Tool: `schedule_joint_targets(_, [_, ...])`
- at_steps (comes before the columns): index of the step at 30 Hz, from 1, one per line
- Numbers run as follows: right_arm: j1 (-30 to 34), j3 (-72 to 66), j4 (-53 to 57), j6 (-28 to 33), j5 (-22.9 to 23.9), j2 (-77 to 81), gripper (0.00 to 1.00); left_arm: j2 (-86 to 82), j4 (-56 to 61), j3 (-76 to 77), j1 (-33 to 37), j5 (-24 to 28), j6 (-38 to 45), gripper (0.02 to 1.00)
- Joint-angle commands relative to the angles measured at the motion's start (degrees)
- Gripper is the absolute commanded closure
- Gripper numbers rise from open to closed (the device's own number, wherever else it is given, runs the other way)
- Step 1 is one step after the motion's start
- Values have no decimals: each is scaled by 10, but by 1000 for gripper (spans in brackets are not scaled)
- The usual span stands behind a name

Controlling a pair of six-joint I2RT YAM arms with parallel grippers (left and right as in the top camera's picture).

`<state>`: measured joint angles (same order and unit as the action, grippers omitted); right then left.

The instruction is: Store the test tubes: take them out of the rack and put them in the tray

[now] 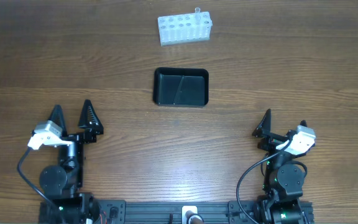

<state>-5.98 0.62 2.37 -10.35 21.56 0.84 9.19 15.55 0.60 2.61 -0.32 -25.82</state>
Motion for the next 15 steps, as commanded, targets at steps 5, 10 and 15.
schedule_joint_targets(5, [3,-3,2,1,-1,-6,12,-92,-163,-3,3,7,-3,20])
schedule_joint_targets(10, [3,-3,2,1,-1,-6,7,-90,-199,-3,3,9,12,20])
schedule_joint_targets(15, [3,-3,2,1,-1,-6,9,-90,-200,-3,3,9,78,20])
